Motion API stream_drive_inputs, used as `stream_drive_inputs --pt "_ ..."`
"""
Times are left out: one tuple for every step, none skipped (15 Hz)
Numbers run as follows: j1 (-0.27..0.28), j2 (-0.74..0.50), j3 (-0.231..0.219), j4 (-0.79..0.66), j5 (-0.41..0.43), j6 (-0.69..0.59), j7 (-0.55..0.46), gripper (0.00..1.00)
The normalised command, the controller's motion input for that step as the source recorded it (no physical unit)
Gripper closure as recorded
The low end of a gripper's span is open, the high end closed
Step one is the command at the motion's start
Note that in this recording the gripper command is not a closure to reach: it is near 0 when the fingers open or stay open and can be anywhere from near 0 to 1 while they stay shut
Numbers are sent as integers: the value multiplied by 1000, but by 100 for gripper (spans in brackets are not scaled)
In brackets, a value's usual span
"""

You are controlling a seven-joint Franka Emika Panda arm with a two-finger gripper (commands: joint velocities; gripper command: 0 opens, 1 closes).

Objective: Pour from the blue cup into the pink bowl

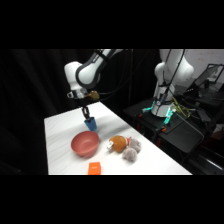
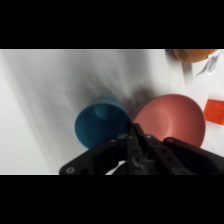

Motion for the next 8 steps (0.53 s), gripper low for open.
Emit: stream_drive_inputs --pt "10 -627 114 -992 -125 574 265 15" --pt "10 -623 98 -926 -123 504 248 15" --pt "12 -577 78 -790 -137 410 252 0" --pt "11 -526 62 -657 -147 325 247 0" --pt "3 -477 55 -535 -143 239 224 0" --pt "2 -430 46 -439 -140 189 216 0" --pt "-1 -386 40 -364 -132 156 201 0" --pt "-6 -351 36 -307 -125 128 178 0"
